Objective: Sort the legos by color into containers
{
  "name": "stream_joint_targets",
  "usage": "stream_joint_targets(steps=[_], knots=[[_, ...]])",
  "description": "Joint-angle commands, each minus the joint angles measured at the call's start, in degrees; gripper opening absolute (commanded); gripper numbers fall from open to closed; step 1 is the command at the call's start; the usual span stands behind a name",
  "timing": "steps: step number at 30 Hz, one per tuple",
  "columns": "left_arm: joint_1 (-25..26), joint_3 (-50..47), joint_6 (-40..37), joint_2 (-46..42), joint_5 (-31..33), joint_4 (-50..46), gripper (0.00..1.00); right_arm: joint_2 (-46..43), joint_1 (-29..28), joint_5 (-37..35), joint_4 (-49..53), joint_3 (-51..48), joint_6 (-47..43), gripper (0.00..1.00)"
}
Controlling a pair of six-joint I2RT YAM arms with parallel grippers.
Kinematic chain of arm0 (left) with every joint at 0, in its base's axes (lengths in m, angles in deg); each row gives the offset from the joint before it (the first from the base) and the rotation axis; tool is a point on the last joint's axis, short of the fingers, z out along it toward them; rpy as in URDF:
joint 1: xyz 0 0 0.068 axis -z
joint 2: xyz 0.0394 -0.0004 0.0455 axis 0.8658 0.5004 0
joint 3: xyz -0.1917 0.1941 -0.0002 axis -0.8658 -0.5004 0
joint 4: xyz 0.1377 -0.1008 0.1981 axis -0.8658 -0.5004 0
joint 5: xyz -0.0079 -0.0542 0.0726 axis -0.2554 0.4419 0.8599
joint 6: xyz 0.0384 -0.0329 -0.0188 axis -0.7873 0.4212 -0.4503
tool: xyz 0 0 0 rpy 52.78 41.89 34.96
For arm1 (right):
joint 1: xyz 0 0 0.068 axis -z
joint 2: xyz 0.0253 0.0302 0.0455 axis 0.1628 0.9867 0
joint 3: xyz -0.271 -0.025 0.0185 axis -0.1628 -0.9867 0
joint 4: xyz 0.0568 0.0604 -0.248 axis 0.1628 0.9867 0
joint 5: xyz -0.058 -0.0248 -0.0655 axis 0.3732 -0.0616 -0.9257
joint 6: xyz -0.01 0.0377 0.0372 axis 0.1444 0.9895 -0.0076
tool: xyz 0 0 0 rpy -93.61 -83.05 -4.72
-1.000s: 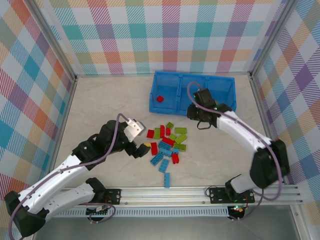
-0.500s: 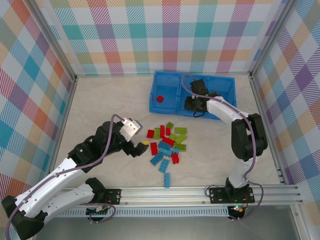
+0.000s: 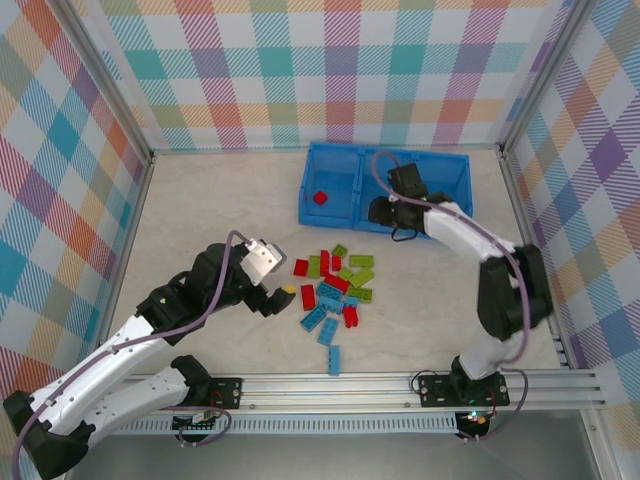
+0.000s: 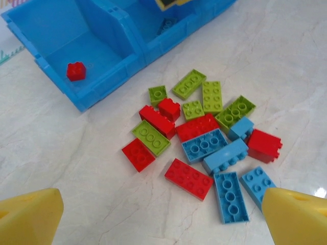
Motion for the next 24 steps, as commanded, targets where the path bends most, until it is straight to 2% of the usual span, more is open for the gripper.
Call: stream_joint_targets(steps=[1,4,6,10,14,17,21,24], knots=[[0.2,0.3,-7.2,-0.5,-5.3,-3.3,1.0,-12.0,-5.2,5.6,2.7,-8.7,3.6,0.48],[0.1,-0.6,-13.7,1.3,-12.8,-6.6,1.0,-21.3,-13.3,9.5,7.4,-16.9,9.2,0.49],[0.2,0.0,-16.1,4.1,-16.3,-9.2,1.0,-25.4,-20.2,8.9,11.1,-19.9,14.3,0.5],[0.2,0.0,-18.4,6.9,-21.2,-10.8,1.0,-27.4,-33.7,7.4,15.1,-23.4,26.7,0.54],[0.2,-1.0,-20.5,4.9,-27.2,-11.4,1.0,-21.8,-44.5,5.8,13.7,-22.3,34.9,0.6],[0.1,-1.7,-21.0,3.5,-26.5,-11.5,1.0,-14.6,-49.3,5.9,12.2,-20.0,37.5,0.66],[0.2,-2.5,-20.9,2.6,-25.5,-11.1,1.0,-6.3,-52.8,3.9,10.5,-17.0,38.1,0.67],[0.2,-2.7,-20.6,2.5,-24.7,-11.2,1.0,-1.4,-53.5,1.5,9.6,-15.3,37.8,0.61]])
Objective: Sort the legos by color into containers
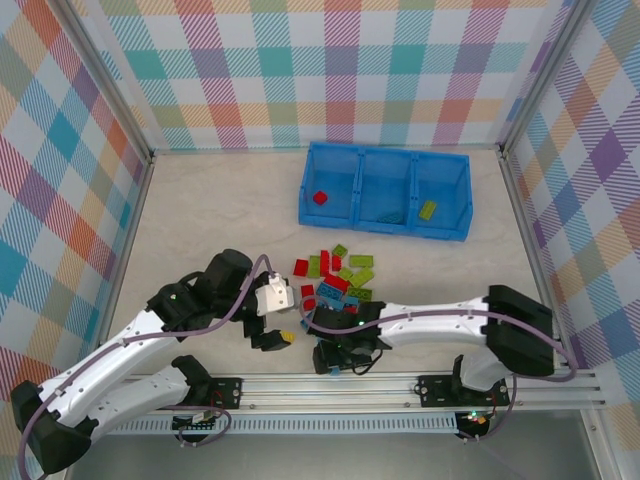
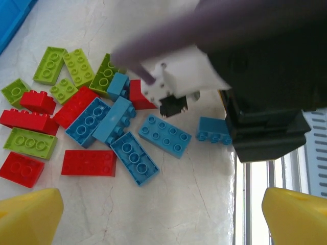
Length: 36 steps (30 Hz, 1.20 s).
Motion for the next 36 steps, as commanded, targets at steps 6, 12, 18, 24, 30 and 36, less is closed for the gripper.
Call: stream_joint_targets(steps=[6,12,18,24,30,36], knots=[[0.2,-1.6,-1.1,-1.4,-1.2,-0.7,1.0,7.4,-0.8,-6.7,-0.5,3.1,2.6,0.4],[0.2,-1.8,-2.5,-2.2,-7.0,-0.4,1.0,2.3,-0.5,-9.8,-1.7,0.8,2.6,0.22],[0.2,-2.3,-3.0,-3.5,-10.7,0.9,1.0,-9.3,5.7,-12.4,-6.6,-3.7,0.5,0.19],[0.2,-3.7,2.6,-5.5,-6.3,7.9,1.0,-19.3,21.4,-12.3,-10.3,-3.8,-13.4,0.16],[0.2,-5.6,13.9,-5.9,5.4,17.6,1.0,-15.8,37.5,-11.8,-12.1,3.6,-28.2,0.16],[0.1,-4.4,18.2,-5.4,12.9,18.3,1.0,-1.8,47.1,-11.6,-14.7,14.4,-36.5,0.16]])
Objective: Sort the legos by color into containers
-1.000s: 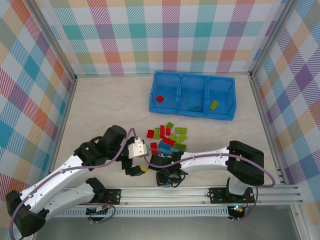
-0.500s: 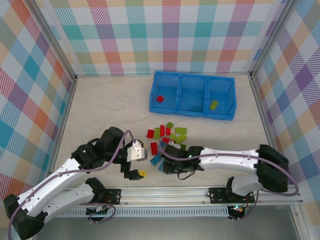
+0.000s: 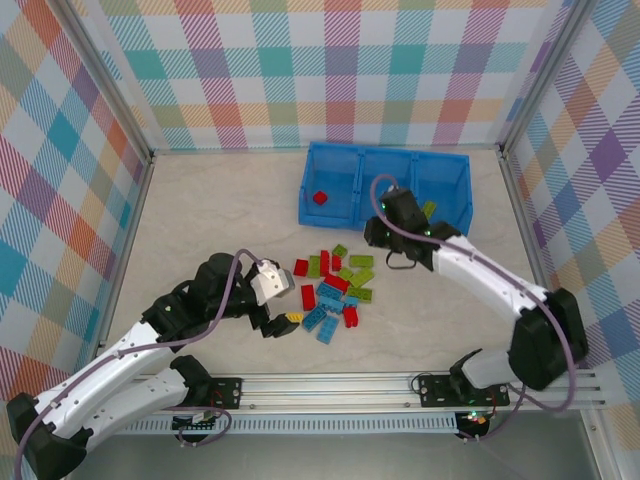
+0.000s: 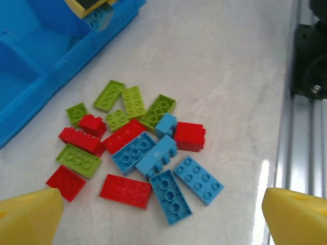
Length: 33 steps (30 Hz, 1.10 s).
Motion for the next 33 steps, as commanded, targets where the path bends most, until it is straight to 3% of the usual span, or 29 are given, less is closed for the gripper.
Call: stream_joint_targets(steps=[1,9,12,16,22,25,28,30,33], knots=[[0.2,0.9,5.4,-0.2,6.4,2.9,1.0,6.9,3.6,0.3,-3.5,5.0,-8.1,0.16],[0.1,1.1,6.5,-0.6,9.1,3.0,1.0,24.3,9.3,1.9,-3.8,18.7,-10.1,0.24],[0.1,1.3,6.5,-0.2,9.4,2.5,1.0,26.5,10.2,2.1,-4.0,20.3,-9.1,0.34],[0.2,1.4,6.5,0.4,9.8,2.5,1.0,26.1,10.2,2.3,-3.2,21.4,-9.6,0.38],[0.2,1.4,6.6,1.7,10.4,2.7,1.0,19.1,10.3,3.9,-1.8,19.2,-10.9,0.41],[-0.6,2.2,10.1,2.9,13.9,2.3,1.0,11.1,10.1,12.4,-2.8,13.4,-10.2,0.46],[-1.4,8.5,20.6,7.8,21.5,-3.8,1.0,2.8,9.0,22.8,-4.2,6.4,-10.2,0.51],[-1.5,15.0,32.0,14.0,27.6,-10.5,1.0,-2.9,6.8,26.3,-0.8,3.3,-11.5,0.56],[-2.7,19.3,41.0,23.4,26.9,-14.1,0.98,-10.0,2.3,25.7,7.4,0.7,-13.8,0.63]])
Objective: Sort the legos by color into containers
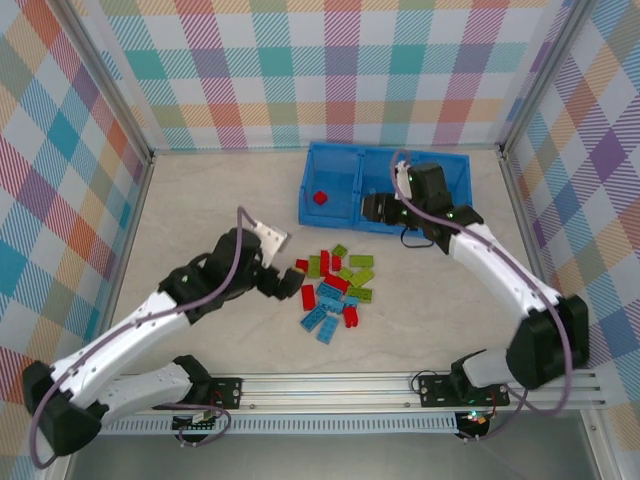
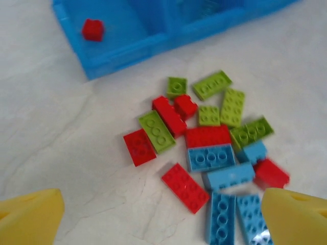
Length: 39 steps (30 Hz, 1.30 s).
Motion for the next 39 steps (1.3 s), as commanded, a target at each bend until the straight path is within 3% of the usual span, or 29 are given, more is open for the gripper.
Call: stream_joint_targets(steps=[1,4,8,13,20,24,32,39], knots=[[-1.9,3.9,15.8,8.8,2.4,-6.1,0.98,-6.5,-4.6,6.1,9.6,-3.5,-3.0,0.66],[-4.7,4.5,19.3,17.3,-3.4,-1.9,0.97,-11.9,-7.0,11.0,14.5,-6.7,-1.9,0.75],[-5.7,7.7,20.1,27.3,-5.3,2.2,0.94,-16.8,-11.7,15.7,18.7,-10.1,-1.7,0.99],[-5.7,13.5,19.6,37.5,-4.4,2.1,0.88,-18.1,-15.1,11.5,20.8,-12.6,-0.6,1.0],[-5.9,13.8,19.3,41.9,-0.3,2.9,0.62,-17.6,-15.2,7.2,21.3,-13.0,-0.4,1.0],[-6.1,13.0,18.5,43.7,-2.8,4.6,0.58,-17.5,-15.2,6.0,20.4,-12.8,-0.7,1.0],[-6.1,12.8,18.3,45.7,-1.3,5.2,0.57,-17.6,-15.2,5.8,20.3,-12.7,-0.1,1.0],[-6.1,11.5,18.1,44.9,0.1,4.5,0.41,-17.6,-15.2,5.2,19.2,-13.4,0.8,1.0]])
